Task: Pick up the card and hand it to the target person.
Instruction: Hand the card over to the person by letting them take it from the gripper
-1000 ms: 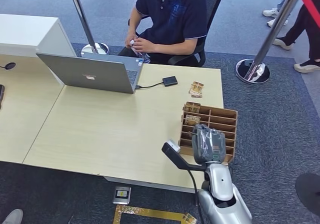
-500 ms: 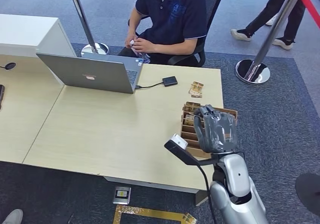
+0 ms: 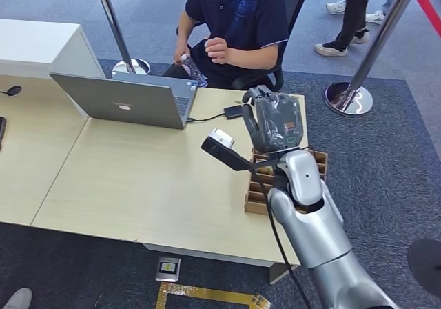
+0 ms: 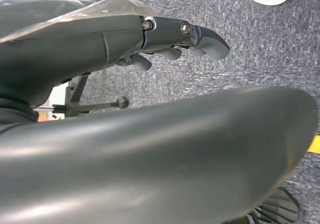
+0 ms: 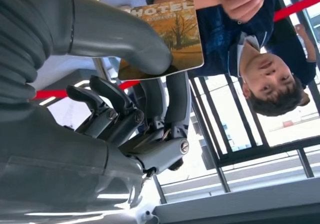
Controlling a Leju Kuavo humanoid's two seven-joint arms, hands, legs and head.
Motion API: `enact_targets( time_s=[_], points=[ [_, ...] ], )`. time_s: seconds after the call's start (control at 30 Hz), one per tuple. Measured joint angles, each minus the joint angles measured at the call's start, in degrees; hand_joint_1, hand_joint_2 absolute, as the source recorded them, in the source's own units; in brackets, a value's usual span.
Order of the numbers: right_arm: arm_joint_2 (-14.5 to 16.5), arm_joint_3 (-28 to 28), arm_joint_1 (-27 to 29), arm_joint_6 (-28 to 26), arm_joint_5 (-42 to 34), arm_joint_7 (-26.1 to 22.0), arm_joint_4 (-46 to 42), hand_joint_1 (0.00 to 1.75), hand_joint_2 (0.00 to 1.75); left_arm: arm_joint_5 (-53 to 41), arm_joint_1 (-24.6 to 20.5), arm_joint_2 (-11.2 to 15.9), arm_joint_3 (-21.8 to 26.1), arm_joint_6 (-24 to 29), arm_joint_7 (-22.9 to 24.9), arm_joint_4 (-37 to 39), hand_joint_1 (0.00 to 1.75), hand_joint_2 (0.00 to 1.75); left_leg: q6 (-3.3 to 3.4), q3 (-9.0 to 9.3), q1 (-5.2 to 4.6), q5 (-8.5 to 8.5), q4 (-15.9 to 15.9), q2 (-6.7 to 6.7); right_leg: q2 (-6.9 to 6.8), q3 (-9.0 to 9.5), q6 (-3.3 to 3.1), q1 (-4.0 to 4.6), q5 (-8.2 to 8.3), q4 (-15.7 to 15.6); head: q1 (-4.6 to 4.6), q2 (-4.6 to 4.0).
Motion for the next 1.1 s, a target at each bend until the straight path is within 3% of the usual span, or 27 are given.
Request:
enact_targets(
  time_s=[0.43, 0.63, 1.1],
  points=[
    [5.99, -0.08, -13.61, -2.80, -0.65, 0.73, 20.15, 1.75, 1.75, -0.01, -0.21, -0.02, 0.00, -0.01, -0.01, 0.03, 0.00, 0.00, 0.00, 0.00, 0.00, 0.00, 0.01, 0.02, 0.00, -0.01, 0.00, 0.00, 0.00, -0.01, 0.01, 0.00],
    [6.24, -0.23, -14.06, -4.82, 0.09, 1.75, 23.53, 1.75, 1.75, -0.77, -0.19, -0.02, -0.04, 0.11, -0.01, 0.09, 0.00, 0.00, -0.01, -0.01, 0.00, -0.01, 0.00, 0.02, 0.00, -0.02, 0.00, 0.00, 0.00, -0.04, 0.00, 0.00],
    [3.35, -1.28, -11.78, -6.03, 1.06, 2.50, 24.37, 1.75, 1.75, -2.71, -0.31, -0.02, -0.79, 0.07, 0.86, 0.23, 0.00, 0.00, -0.01, 0.00, 0.00, -0.01, 0.02, 0.02, 0.00, -0.02, 0.00, 0.00, 0.00, -0.05, 0.00, 0.00]
  ],
)
